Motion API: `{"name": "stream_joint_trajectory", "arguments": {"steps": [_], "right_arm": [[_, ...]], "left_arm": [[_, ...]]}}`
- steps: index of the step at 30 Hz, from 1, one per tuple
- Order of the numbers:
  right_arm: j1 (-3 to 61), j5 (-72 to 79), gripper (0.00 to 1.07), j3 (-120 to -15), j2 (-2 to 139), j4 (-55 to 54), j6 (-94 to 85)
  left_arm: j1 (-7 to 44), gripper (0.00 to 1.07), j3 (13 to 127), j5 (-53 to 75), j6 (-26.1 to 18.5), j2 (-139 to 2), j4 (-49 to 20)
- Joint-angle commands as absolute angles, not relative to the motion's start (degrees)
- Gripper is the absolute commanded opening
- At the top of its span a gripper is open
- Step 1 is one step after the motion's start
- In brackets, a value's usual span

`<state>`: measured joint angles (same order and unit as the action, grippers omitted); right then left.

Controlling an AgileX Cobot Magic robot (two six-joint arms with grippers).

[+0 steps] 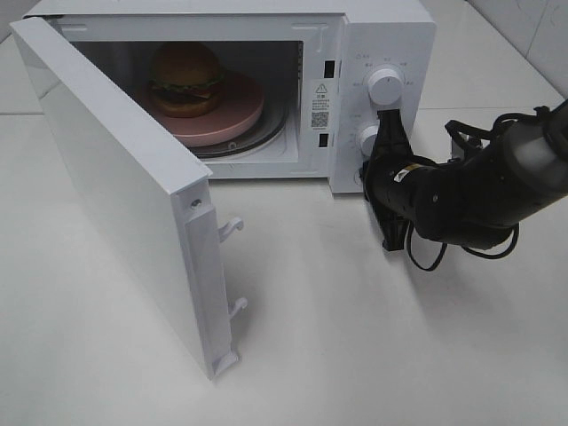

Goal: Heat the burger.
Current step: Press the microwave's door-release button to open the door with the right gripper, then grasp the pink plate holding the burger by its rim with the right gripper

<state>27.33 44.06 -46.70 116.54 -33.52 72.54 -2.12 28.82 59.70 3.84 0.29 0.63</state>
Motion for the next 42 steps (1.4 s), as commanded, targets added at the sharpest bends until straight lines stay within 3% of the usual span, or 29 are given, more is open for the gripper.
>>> {"name": "stream_joint_trajectory", "arguments": {"steps": [1,16,33,42], "right_arm": [[27.85,44.58,0.00,-45.32,114.42,-32.14,71.28],[28.19,30.71,0.00,-38.67,105.48,-31.57,55.41],[28.07,5.33,0.01,-38.73,93.28,-30.25,15.64],[28.07,-11.52,0.01,-44.75,91.10,-30.25,-11.06]], "left_arm": [[-2.46,1.00,28.65,59.30,4.07,1.38,0.00],[-2.46,1.00,28.65,59.30,4.07,1.38,0.00],[-2.46,1.00,28.65,59.30,4.07,1.38,0.00],[-2.46,1.00,28.65,59.30,4.07,1.38,0.00]]}}
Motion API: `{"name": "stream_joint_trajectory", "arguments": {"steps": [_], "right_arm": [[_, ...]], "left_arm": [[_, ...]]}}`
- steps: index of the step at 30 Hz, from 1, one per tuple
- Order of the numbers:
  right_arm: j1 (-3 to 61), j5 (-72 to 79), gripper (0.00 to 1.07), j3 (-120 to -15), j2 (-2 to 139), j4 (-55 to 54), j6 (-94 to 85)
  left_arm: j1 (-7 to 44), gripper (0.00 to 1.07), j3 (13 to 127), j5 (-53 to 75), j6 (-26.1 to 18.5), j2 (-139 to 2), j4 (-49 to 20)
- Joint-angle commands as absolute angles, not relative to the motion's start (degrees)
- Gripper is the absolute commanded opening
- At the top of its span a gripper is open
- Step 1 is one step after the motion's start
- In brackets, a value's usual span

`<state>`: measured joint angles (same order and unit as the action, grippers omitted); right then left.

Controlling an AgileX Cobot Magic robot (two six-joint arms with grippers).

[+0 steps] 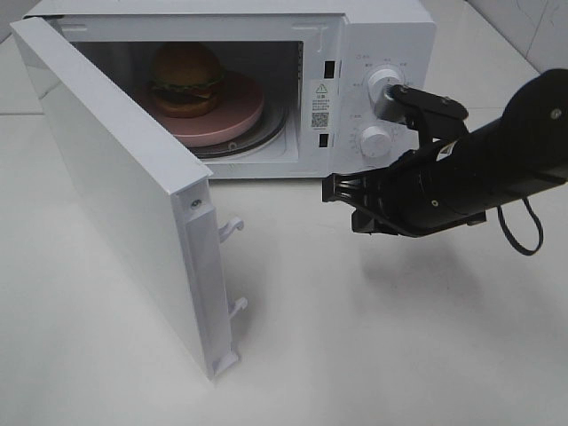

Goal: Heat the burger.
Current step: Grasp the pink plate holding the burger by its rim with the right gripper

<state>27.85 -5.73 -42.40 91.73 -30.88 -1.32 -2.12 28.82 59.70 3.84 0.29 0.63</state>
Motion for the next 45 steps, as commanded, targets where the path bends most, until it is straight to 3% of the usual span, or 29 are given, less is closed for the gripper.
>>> {"name": "stream_joint_trajectory", "arguments": {"steps": [1,11,22,32,36,37,38,40,42,43,45], "right_arm": [[28.07,-14.73,0.01,-46.29,91.10,-30.25,-16.04],[28.07,-31.68,0.03,-53.80,91.10,-22.92,-44.58],[28.07,-37.07,0.05,-58.10,91.10,-18.33,-74.03],[28.07,-37.07,0.13,-61.82,91.27,-7.22,-80.39],[28.25,-36.73,0.23,-63.03,91.27,-2.98,-80.39],[28.25,-36.33,0.33,-63.25,91.27,-1.32,-80.39],[28.25,-36.33,0.33,-63.25,91.27,-1.32,-80.39],[28.25,-34.78,0.51,-63.31,91.27,0.63,-80.39],[28.25,-34.43,0.57,-63.31,91.27,0.86,-80.39],[28.25,-32.95,0.71,-63.31,91.27,0.97,-80.16],[28.48,-32.31,0.77,-63.31,91.27,0.97,-79.87]], "left_arm": [[-2.46,1.00,28.65,59.30,4.07,1.38,0.00],[-2.46,1.00,28.65,59.30,4.07,1.38,0.00],[-2.46,1.00,28.65,59.30,4.07,1.38,0.00],[-2.46,1.00,28.65,59.30,4.07,1.38,0.00],[-2.46,1.00,28.65,59.30,4.07,1.38,0.00],[-2.46,1.00,28.65,59.30,4.07,1.38,0.00],[-2.46,1.00,28.65,59.30,4.07,1.38,0.00],[-2.46,1.00,28.65,59.30,4.07,1.38,0.00],[-2.46,1.00,28.65,59.30,4.07,1.38,0.00],[-2.46,1.00,28.65,59.30,4.07,1.38,0.00],[-2.46,1.00,28.65,59.30,4.07,1.38,0.00]]}}
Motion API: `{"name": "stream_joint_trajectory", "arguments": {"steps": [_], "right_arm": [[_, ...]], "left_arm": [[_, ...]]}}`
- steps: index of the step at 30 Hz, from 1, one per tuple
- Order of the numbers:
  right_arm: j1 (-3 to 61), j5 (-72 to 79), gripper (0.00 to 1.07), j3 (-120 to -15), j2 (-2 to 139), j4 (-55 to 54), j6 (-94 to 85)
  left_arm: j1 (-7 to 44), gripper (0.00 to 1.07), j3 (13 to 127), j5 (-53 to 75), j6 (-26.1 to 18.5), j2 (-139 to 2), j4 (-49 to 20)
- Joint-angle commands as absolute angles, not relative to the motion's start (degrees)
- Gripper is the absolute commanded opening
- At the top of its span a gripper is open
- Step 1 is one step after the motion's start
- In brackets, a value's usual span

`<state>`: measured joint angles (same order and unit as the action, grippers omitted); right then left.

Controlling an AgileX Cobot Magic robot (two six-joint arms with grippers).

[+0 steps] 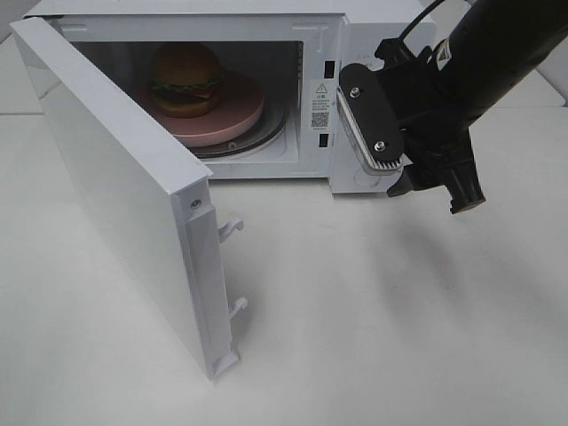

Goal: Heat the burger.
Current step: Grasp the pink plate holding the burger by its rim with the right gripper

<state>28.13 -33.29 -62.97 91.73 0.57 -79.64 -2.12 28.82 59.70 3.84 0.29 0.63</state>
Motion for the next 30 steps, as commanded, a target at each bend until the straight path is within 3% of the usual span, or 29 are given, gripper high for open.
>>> {"name": "stream_joint_trajectory", "arguments": {"steps": [1,12,30], "right_arm": [[29.11,-30.48,0.87,-63.31,91.44,1.26,-79.53],[32.89,-26.53,0.88,-67.72,97.46,9.85,-72.42],[34.84,-21.20,0.87,-80.21,110.58,10.14,-72.82]], "left_arm": [[-2.46,1.00,28.65,59.30,4.07,1.38,0.00],[-2.46,1.00,28.65,59.30,4.07,1.38,0.00],[-2.46,1.00,28.65,59.30,4.07,1.38,0.00]]}}
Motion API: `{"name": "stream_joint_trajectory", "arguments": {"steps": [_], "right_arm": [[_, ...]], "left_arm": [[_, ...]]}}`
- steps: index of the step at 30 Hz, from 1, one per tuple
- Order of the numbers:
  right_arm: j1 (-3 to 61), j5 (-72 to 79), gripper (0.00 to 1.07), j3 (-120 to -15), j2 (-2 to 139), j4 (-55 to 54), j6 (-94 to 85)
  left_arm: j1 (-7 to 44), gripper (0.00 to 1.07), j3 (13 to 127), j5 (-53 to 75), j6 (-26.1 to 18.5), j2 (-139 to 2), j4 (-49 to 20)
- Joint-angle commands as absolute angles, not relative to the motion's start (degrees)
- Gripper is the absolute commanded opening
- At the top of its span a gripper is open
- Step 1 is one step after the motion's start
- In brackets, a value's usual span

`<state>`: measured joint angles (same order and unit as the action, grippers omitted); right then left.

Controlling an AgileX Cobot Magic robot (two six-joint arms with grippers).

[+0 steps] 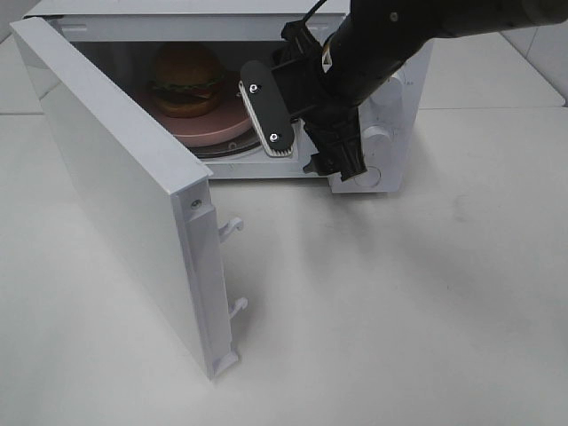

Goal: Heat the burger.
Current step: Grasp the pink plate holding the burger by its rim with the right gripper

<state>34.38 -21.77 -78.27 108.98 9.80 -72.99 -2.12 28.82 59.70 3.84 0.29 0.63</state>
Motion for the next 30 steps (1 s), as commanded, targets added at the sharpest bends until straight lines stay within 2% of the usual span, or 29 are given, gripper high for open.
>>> {"name": "stream_joint_trajectory", "arguments": {"steps": [1,30], "right_arm": [[34.84,-21.08,0.87,-80.90,111.38,10.14,-72.82],[34.89,-18.51,0.84,-96.09,125.82,8.42,-72.36]], "left_arm": [[-2.46,1.00,28.65,59.30,4.07,1.38,0.00],[-2.46,1.00,28.65,59.30,4.07,1.38,0.00]]}}
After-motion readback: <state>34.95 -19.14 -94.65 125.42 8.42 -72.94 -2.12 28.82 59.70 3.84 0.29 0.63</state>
